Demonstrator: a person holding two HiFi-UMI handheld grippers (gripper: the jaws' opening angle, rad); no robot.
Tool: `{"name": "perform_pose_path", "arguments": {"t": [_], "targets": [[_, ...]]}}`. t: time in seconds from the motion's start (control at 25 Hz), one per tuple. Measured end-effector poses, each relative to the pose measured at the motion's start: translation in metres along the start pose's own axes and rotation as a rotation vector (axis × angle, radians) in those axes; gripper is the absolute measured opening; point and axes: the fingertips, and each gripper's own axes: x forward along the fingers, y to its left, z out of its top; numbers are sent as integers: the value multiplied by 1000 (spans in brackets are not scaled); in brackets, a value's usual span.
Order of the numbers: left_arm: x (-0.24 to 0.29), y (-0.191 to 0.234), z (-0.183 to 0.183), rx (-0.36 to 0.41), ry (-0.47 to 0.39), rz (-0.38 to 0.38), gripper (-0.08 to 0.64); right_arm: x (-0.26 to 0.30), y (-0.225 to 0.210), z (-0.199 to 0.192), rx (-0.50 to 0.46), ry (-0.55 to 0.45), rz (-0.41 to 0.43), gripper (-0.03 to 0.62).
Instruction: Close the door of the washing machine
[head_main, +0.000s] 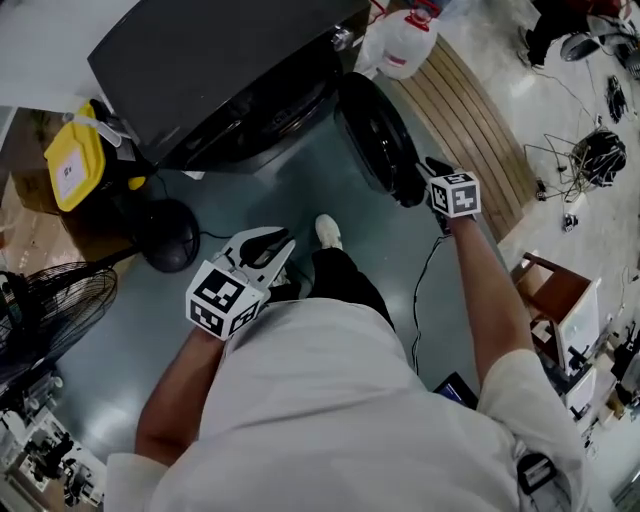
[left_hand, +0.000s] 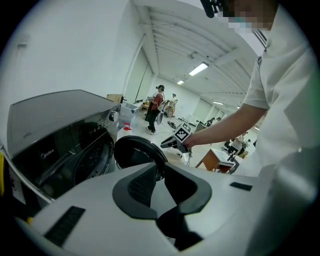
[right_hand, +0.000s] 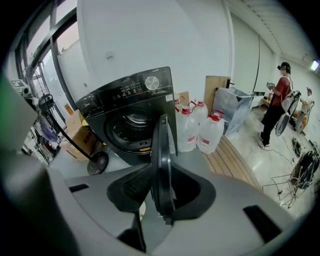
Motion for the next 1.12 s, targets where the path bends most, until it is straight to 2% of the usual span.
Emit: {"name": "perform_pose_path", "arguments": {"t": [0.4,0.52,1.12], "targets": [[20,5,12,-55,1,58,63,32,-4,-3,-28,75,131,127],[25,5,14,-69,-2,67,63,35,-3,-4,-32,82,159,106],[19,9,9,-106,-33,106,46,37,14,-6,11,78,195,98]]}}
